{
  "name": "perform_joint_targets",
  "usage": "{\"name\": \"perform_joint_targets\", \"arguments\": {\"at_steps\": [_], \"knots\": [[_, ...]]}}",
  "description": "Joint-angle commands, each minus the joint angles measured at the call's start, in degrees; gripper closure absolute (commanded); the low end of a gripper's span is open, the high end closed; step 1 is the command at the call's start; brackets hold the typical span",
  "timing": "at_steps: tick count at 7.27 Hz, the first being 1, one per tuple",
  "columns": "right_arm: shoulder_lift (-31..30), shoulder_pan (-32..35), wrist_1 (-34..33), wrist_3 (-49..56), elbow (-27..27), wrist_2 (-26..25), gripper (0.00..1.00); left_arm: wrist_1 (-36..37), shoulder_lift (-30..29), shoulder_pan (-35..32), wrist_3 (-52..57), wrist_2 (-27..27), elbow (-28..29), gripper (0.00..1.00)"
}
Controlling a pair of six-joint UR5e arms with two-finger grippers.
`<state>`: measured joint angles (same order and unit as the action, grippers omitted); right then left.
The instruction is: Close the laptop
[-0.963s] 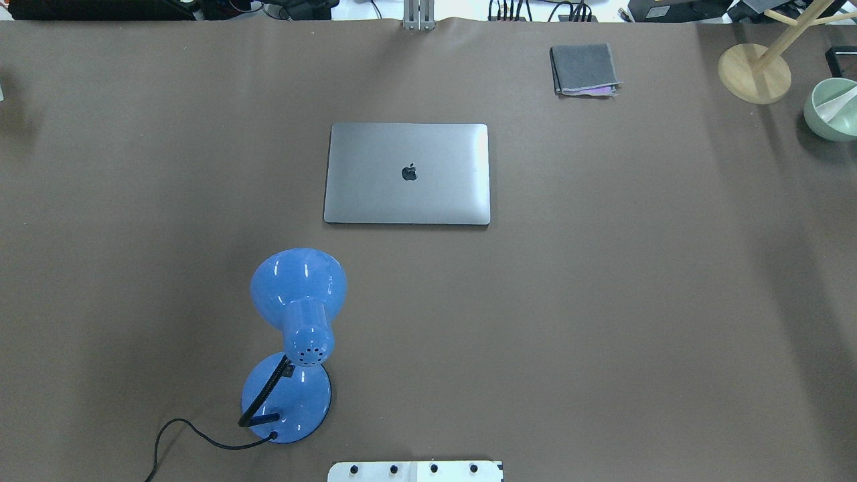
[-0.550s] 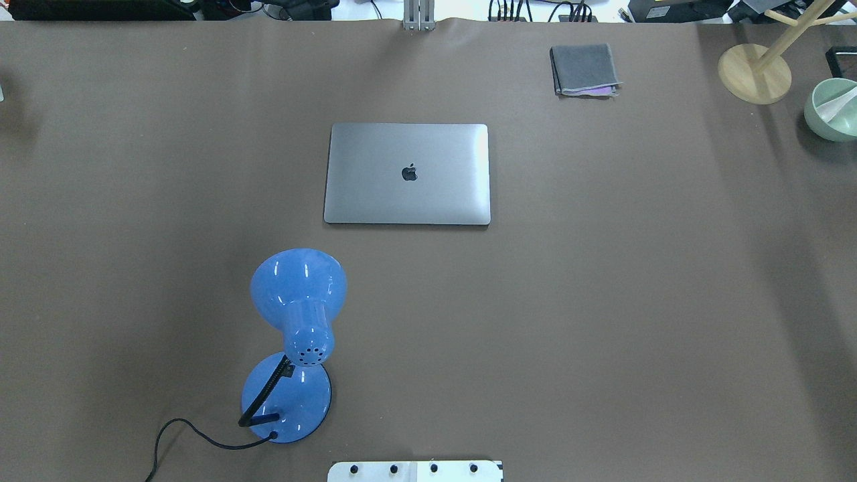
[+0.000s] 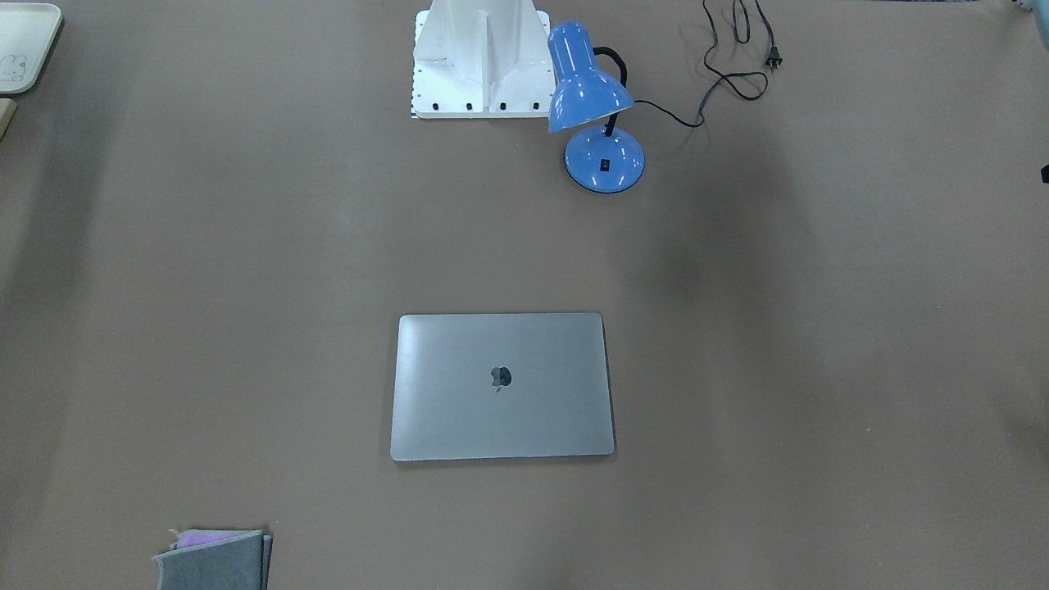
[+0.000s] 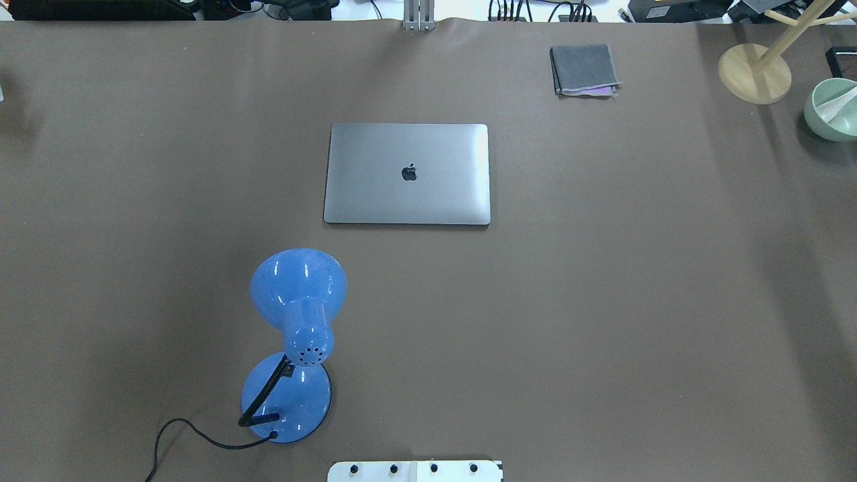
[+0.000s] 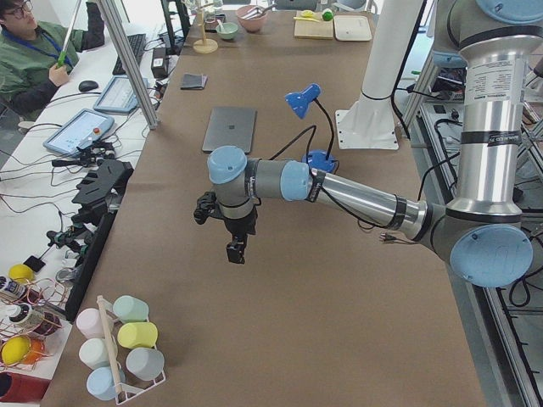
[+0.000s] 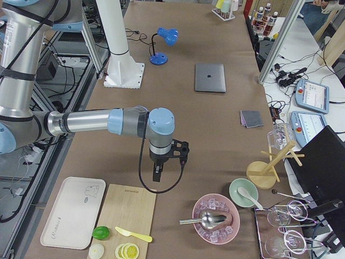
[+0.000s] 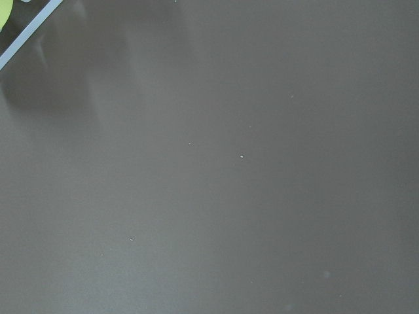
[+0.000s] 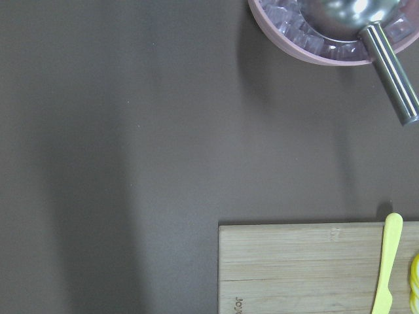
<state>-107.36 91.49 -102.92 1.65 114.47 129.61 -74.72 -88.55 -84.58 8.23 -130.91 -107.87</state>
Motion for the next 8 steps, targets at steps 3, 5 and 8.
{"name": "perform_joint_targets", "arguments": {"at_steps": [3,5,8], "knots": [[-0.4,0.0,0.0,0.02,0.05,0.12,0.0,-0.16,1.27,0.03,-0.14,0.04,-0.06,0.02],[-0.4,0.0,-0.08,0.02,-0.04,0.29,0.0,-0.16,1.27,0.03,-0.14,-0.05,-0.15,0.02],[-0.4,-0.17,0.0,0.11,-0.03,4.05,0.0,-0.16,1.27,0.03,-0.14,0.04,-0.15,0.02]]}}
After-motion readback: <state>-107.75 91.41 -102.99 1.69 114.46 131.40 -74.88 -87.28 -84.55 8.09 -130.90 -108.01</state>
